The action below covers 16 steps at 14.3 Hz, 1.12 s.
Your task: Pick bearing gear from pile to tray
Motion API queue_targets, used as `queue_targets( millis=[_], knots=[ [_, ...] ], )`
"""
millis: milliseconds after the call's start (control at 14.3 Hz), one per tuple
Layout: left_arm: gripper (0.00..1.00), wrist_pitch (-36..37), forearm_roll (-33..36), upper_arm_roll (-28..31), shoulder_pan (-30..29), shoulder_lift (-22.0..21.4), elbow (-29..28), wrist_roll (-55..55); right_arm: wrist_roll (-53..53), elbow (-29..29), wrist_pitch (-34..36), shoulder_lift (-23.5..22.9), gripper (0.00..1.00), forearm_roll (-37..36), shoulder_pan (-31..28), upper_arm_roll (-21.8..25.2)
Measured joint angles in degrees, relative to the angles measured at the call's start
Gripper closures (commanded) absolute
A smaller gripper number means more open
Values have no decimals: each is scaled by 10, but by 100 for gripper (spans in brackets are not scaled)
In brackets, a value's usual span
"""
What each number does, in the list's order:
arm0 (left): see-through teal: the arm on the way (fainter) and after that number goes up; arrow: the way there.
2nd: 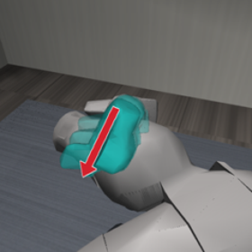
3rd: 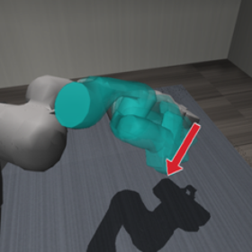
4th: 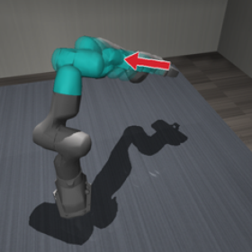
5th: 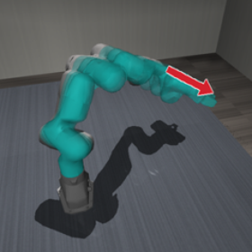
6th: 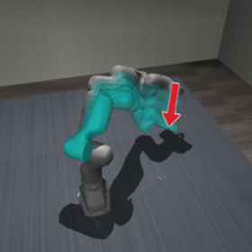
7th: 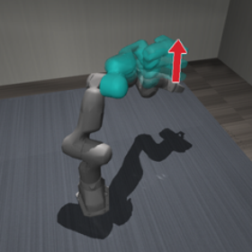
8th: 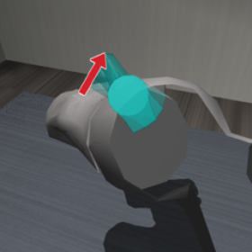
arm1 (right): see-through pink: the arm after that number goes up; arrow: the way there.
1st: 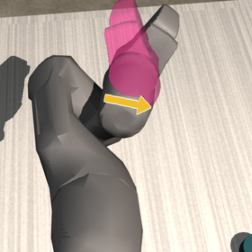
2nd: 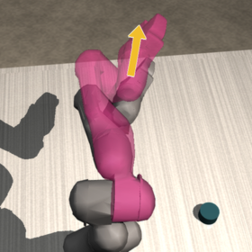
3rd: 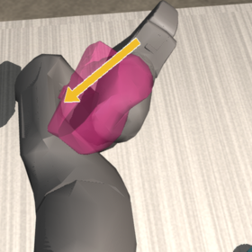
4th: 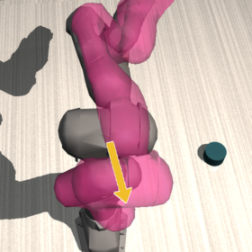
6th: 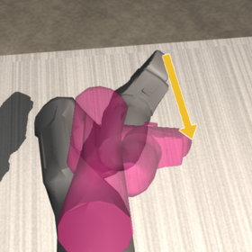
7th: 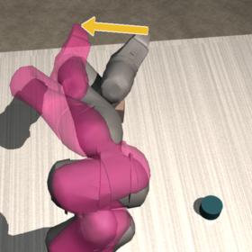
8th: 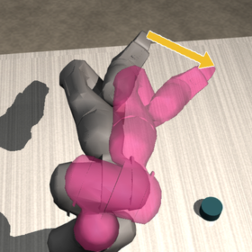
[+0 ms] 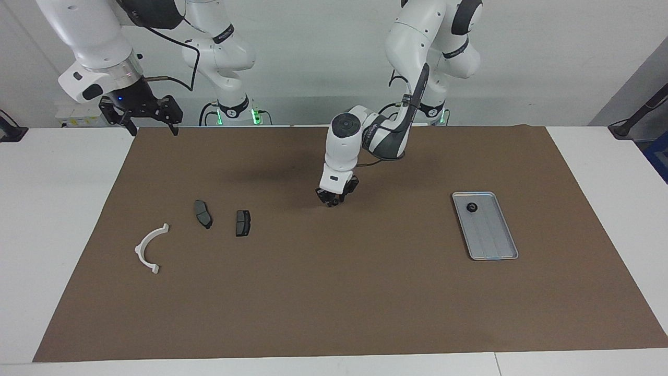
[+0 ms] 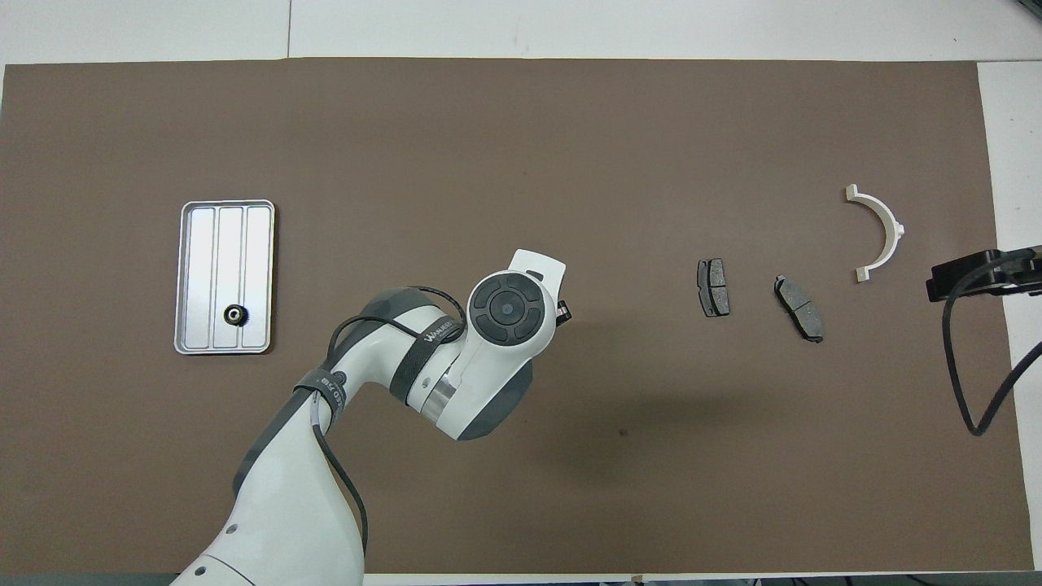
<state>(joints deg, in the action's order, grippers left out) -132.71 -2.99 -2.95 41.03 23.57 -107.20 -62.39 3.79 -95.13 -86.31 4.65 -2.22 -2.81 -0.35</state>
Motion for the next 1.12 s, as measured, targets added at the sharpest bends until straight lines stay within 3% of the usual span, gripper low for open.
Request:
queue_targets(
  millis=[140, 279, 559, 838, 1118],
  knots=[
    [90, 0, 0, 0, 0, 0, 0, 0, 0, 0, 0, 0, 0, 0, 0, 0],
    [99, 0, 0, 0, 0, 0, 0, 0, 0, 0, 0, 0, 0, 0, 0, 0],
    [99, 12, 0, 1, 0, 0, 2, -1, 0, 0, 0, 0, 0, 0, 0, 0],
    [98, 74, 0, 12, -1, -2, 31, -1, 0, 0, 0, 0, 0, 0, -1, 0],
    [98, 131, 3, 22, -33, -39, 41, 27, 0, 0, 0, 0, 0, 0, -1, 0]
  ],
)
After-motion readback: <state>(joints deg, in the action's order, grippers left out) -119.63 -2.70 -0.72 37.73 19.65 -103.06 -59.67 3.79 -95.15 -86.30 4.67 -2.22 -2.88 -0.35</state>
